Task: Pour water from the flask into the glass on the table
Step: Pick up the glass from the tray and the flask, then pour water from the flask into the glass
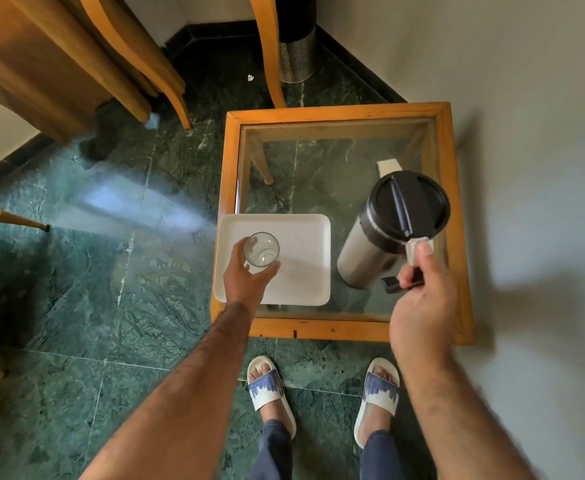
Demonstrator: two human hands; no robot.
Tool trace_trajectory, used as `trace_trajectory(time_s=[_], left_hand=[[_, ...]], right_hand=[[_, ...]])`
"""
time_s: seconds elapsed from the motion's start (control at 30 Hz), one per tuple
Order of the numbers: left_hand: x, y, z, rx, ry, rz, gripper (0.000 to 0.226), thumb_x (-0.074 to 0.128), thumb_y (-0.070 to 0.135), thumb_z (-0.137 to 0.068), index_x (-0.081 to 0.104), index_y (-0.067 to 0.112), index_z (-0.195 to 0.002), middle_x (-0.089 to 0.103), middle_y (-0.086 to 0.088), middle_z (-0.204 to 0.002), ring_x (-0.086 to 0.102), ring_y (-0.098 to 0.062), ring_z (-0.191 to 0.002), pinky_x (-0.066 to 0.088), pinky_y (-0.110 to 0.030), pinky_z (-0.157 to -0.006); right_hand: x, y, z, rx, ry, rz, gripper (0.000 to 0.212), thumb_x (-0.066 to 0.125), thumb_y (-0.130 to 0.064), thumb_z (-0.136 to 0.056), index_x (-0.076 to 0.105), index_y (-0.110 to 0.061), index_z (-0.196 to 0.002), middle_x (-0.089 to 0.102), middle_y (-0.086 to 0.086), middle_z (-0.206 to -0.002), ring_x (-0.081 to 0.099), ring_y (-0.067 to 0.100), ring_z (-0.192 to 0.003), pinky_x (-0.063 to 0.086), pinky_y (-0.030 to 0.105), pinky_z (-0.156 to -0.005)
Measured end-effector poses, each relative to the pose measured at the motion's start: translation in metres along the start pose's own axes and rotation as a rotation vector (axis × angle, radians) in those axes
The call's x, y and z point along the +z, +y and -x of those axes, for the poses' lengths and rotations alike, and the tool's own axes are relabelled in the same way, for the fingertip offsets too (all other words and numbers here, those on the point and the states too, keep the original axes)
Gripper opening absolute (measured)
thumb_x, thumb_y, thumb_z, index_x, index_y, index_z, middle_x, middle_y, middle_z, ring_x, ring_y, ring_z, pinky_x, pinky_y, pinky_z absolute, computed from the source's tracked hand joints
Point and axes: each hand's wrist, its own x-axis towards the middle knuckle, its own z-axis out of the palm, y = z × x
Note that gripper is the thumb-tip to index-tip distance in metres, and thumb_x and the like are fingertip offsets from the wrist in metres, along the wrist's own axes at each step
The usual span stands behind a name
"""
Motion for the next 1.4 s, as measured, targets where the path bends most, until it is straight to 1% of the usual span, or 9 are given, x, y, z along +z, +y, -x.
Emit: trace_trajectory(time_s=[0.13, 0.33, 0.47, 0.57, 0.73, 0.83, 1.0, 1.17, 1.4], left_hand=[[-0.011, 0.031, 0.004, 0.084, -0.043, -0.011, 0.065, 0.094, 0.019, -0.072, 0.066, 0.03, -0.13, 0.072, 0.012, -0.124, 0.068, -0.021, -0.125, 0.052, -0.05, -0.116], [-0.018, 0.11, 0.026, 0.175, -0.161, 0.114, 0.065, 0.091, 0.003, -0.075, 0.066, 0.018, -0.133, 0.075, -0.009, -0.128, 0.071, -0.028, -0.122, 0.057, -0.055, -0.108], [-0.02, 0.179, 0.053, 0.265, -0.207, 0.164, 0.066, 0.093, 0.007, -0.078, 0.067, 0.021, -0.137, 0.072, 0.004, -0.124, 0.069, -0.005, -0.115, 0.056, -0.039, -0.107], [-0.025, 0.23, 0.078, 0.351, -0.213, 0.186, 0.063, 0.093, 0.011, -0.076, 0.069, 0.022, -0.133, 0.07, 0.012, -0.113, 0.069, 0.003, -0.105, 0.056, -0.044, -0.109], [-0.044, 0.306, 0.11, 0.461, -0.201, 0.213, 0.065, 0.094, 0.027, -0.072, 0.07, 0.024, -0.132, 0.078, 0.007, -0.118, 0.073, -0.016, -0.117, 0.058, -0.053, -0.109], [-0.061, 0.347, 0.133, 0.513, -0.202, 0.216, 0.065, 0.095, 0.024, -0.072, 0.07, 0.029, -0.132, 0.08, 0.011, -0.111, 0.077, -0.015, -0.11, 0.06, -0.051, -0.105], [-0.091, 0.4, 0.169, 0.588, -0.164, 0.248, 0.066, 0.095, 0.03, -0.068, 0.071, 0.03, -0.13, 0.078, -0.001, -0.122, 0.073, -0.025, -0.119, 0.059, -0.058, -0.105], [-0.121, 0.442, 0.198, 0.654, -0.127, 0.259, 0.061, 0.096, 0.028, -0.073, 0.07, 0.043, -0.127, 0.076, 0.022, -0.118, 0.069, 0.003, -0.113, 0.06, -0.039, -0.099], [-0.161, 0.476, 0.227, 0.702, -0.117, 0.282, 0.061, 0.095, 0.023, -0.076, 0.068, 0.061, -0.114, 0.074, 0.025, -0.118, 0.068, 0.007, -0.111, 0.058, -0.027, -0.086]], right_hand=[[-0.006, -0.025, -0.022, 0.029, -0.03, -0.115, 0.032, 0.068, -0.045, -0.094, 0.07, -0.032, -0.065, 0.052, -0.017, -0.06, 0.043, 0.004, -0.057, 0.038, 0.017, -0.061], [-0.017, -0.085, -0.025, -0.004, -0.129, -0.077, 0.028, 0.072, -0.044, -0.09, 0.07, -0.027, -0.068, 0.049, -0.016, -0.06, 0.041, 0.005, -0.058, 0.032, 0.021, -0.059], [-0.012, -0.154, -0.019, -0.06, -0.216, -0.052, 0.038, 0.069, -0.047, -0.089, 0.058, -0.024, -0.06, 0.044, -0.011, -0.054, 0.039, 0.012, -0.056, 0.033, 0.027, -0.059], [-0.007, -0.213, -0.012, -0.129, -0.293, -0.068, 0.045, 0.07, -0.047, -0.087, 0.049, -0.025, -0.053, 0.041, -0.01, -0.048, 0.037, 0.012, -0.051, 0.033, 0.026, -0.055], [0.014, -0.307, -0.001, -0.222, -0.428, -0.037, 0.054, 0.074, -0.044, -0.081, 0.04, -0.017, -0.048, 0.036, -0.011, -0.045, 0.028, 0.01, -0.042, 0.02, 0.028, -0.048], [0.023, -0.365, 0.01, -0.271, -0.466, 0.014, 0.064, 0.077, -0.045, -0.076, 0.037, -0.002, -0.052, 0.033, -0.01, -0.044, 0.024, 0.01, -0.041, 0.019, 0.026, -0.044], [0.043, -0.456, 0.032, -0.341, -0.553, 0.16, 0.055, 0.078, -0.051, -0.072, 0.037, -0.022, -0.05, 0.028, -0.008, -0.045, 0.021, 0.011, -0.041, 0.023, 0.02, -0.04], [0.066, -0.537, 0.058, -0.364, -0.69, 0.323, 0.057, 0.081, -0.053, -0.068, 0.036, -0.025, -0.047, 0.027, -0.01, -0.043, 0.019, 0.013, -0.041, 0.022, 0.023, -0.041], [0.101, -0.616, 0.091, -0.405, -0.844, 0.562, 0.06, 0.078, -0.04, -0.09, 0.04, -0.027, -0.046, 0.03, -0.006, -0.046, 0.022, 0.012, -0.042, 0.025, 0.022, -0.04]])
